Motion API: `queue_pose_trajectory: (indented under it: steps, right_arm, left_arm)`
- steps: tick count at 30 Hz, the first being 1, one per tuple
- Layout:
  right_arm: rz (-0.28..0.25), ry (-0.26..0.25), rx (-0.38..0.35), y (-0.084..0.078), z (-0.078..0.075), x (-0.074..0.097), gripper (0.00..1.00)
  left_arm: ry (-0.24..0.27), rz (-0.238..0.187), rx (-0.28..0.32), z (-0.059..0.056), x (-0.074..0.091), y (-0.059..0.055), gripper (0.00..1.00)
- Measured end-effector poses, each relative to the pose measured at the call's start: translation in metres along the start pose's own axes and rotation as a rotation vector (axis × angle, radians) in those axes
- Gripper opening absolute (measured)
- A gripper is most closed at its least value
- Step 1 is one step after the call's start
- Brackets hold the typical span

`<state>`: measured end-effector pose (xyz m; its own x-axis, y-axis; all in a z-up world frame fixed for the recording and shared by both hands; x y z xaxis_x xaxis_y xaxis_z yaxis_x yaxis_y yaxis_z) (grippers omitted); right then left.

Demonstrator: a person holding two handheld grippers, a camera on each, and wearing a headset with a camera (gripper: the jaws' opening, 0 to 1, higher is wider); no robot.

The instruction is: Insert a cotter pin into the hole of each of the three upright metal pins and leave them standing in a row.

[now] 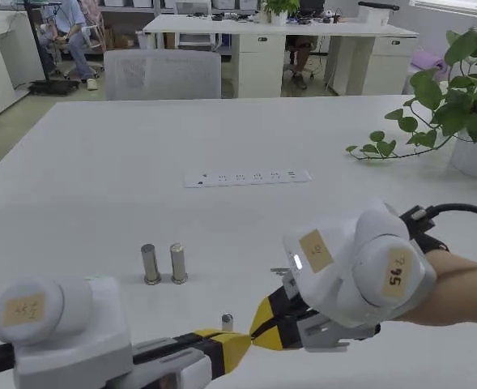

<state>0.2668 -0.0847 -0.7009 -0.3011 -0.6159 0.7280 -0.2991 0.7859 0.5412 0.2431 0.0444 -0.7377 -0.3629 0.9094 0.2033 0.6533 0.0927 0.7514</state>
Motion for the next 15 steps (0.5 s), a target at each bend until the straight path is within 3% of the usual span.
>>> queue_pose_trajectory:
  steps: [15]
  right_arm:
    - [0.005, -0.011, 0.012, 0.0017, -0.0005, 0.0004, 0.02]
  left_arm:
    - [0.002, -0.008, 0.043, 0.0, -0.0003, -0.0001, 0.01]
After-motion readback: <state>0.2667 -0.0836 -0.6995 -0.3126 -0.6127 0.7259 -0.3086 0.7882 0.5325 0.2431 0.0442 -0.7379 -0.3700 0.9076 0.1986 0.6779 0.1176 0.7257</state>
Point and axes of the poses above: the centre of the closed fingertips' face, and the gripper's own axes: x roughly backward along the fingers, z roughly to its left, y roughly out of its top, the point moved 9 cm from there along x, roughly backward along the fingers, and after that the axes turned 10 degrees about -y, right-handed, at the moved point
